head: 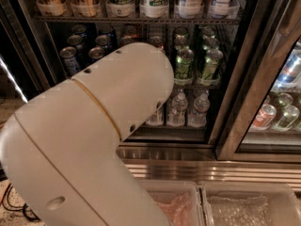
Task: Pick redbull can from bottom shelf of fridge
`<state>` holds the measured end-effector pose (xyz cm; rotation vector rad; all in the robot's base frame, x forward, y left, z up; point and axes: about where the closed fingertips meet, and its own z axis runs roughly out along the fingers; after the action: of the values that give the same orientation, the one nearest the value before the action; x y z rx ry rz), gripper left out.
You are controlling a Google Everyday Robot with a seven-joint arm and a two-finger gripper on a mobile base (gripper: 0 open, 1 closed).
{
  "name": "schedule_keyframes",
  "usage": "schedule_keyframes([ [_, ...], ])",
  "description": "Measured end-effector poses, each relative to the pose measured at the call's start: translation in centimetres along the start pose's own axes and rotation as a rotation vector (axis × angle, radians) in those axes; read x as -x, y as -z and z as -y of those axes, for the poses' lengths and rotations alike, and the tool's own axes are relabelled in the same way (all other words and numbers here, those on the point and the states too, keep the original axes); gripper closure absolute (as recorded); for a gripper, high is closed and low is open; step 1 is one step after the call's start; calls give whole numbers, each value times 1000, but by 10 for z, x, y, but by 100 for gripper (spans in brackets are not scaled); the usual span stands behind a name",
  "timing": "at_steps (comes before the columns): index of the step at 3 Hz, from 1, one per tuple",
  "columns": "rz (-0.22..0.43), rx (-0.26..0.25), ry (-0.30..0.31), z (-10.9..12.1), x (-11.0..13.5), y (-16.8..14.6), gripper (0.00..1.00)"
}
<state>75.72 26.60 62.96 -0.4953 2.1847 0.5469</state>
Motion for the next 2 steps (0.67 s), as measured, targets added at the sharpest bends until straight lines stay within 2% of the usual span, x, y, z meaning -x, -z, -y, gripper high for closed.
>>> schedule_keyframes([
  [1, 10, -1, 14, 3, 1, 1, 44],
  [2, 10, -1, 14, 3, 1, 1, 67],
])
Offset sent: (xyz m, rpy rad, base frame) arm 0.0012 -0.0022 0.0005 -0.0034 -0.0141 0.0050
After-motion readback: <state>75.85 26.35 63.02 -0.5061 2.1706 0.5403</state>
